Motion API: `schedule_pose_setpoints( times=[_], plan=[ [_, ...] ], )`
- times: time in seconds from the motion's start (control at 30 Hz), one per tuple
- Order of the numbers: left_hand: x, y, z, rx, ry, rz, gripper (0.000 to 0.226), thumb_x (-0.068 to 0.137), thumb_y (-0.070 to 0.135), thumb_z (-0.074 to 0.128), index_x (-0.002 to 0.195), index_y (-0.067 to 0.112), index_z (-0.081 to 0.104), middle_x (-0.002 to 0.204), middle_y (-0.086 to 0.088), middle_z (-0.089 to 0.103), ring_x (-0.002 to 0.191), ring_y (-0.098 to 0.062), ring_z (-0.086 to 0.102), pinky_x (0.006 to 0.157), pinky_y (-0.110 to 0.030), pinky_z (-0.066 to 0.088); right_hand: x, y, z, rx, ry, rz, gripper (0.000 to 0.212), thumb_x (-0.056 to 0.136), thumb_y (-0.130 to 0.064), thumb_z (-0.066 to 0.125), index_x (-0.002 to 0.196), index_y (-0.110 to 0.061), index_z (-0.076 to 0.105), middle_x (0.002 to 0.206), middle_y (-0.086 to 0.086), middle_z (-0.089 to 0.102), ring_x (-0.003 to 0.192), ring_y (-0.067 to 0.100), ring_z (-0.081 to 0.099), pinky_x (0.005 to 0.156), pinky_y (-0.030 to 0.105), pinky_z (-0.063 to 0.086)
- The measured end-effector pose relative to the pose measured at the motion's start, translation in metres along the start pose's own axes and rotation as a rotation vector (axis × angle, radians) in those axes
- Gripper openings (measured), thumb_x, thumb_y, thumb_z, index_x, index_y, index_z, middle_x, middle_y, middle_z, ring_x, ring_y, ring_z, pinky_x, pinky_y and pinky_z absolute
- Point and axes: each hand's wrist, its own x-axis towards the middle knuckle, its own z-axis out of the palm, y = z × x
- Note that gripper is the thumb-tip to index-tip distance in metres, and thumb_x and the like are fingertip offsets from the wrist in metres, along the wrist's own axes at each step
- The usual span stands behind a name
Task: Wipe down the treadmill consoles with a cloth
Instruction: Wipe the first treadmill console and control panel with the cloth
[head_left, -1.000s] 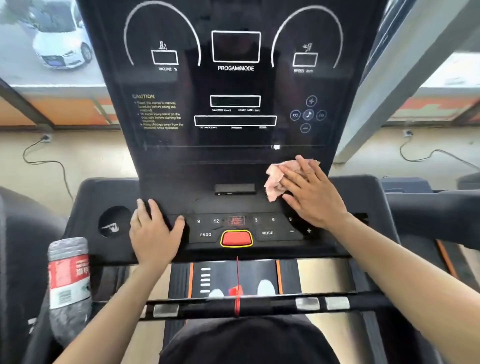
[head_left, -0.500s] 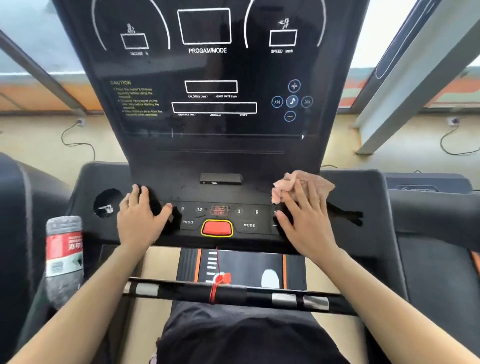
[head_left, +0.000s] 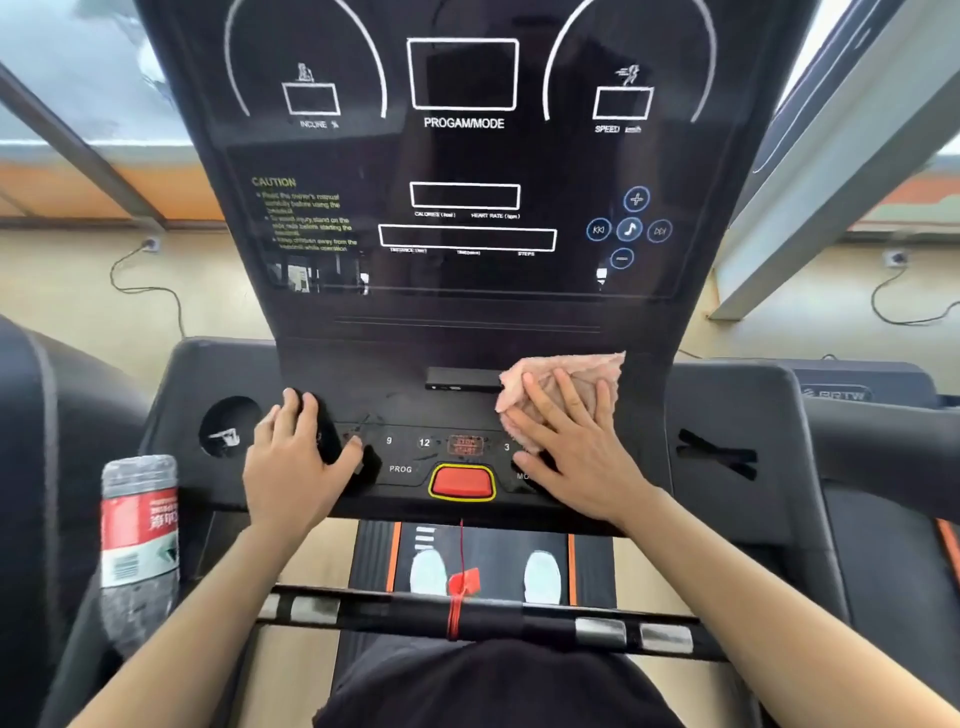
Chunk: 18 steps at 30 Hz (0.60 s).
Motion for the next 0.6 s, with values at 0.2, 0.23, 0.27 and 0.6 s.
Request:
schedule_pose_setpoints(
  times=[0.2, 0.23, 0.27, 0.6],
  plan=[
    [0.001, -0.008, -0.004, -0.015, -0.009, 0.037, 0.092, 0.082, 0.071, 0.036, 0.148, 0.009, 0.051, 0.159, -0.014, 0.045, 0.143, -0.039, 0.043, 0.106, -0.053, 0.046, 0.038, -0.01, -0.01, -0.128, -0.016, -0.179, 0.06, 0.102, -0.062, 0.028, 0.155, -0.036, 0.033, 0.169, -0.008, 0.005, 0.158, 0.027, 0.001, 0.124, 0.061, 0.002],
    [0.001, -0.01, -0.004, -0.019, -0.011, 0.048, 0.091, 0.082, 0.07, 0.036, 0.148, 0.009, 0.051, 0.159, -0.014, 0.045, 0.143, -0.039, 0.044, 0.106, -0.053, 0.047, 0.046, -0.015, -0.012, -0.135, -0.02, -0.21, 0.06, 0.102, -0.062, 0.029, 0.156, -0.035, 0.032, 0.169, -0.007, 0.007, 0.158, 0.025, 0.003, 0.125, 0.06, 0.004],
    [0.0, -0.012, -0.005, -0.028, -0.013, 0.058, 0.091, 0.082, 0.07, 0.035, 0.148, 0.009, 0.051, 0.16, -0.013, 0.045, 0.143, -0.038, 0.044, 0.106, -0.053, 0.047, 0.053, -0.021, -0.013, -0.144, -0.025, -0.237, 0.061, 0.102, -0.061, 0.03, 0.156, -0.033, 0.032, 0.169, -0.006, 0.009, 0.158, 0.024, 0.004, 0.125, 0.058, 0.005],
    [-0.004, -0.052, -0.013, -0.408, -0.085, 0.112, 0.078, 0.086, 0.051, 0.06, 0.155, 0.02, 0.044, 0.164, 0.007, 0.037, 0.152, -0.014, 0.033, 0.121, -0.036, 0.031, 0.129, -0.112, 0.0, -0.123, -0.121, -0.392, 0.066, 0.101, -0.058, 0.029, 0.16, -0.028, 0.023, 0.17, -0.006, 0.004, 0.158, 0.017, -0.004, 0.127, 0.044, -0.008]
  ],
)
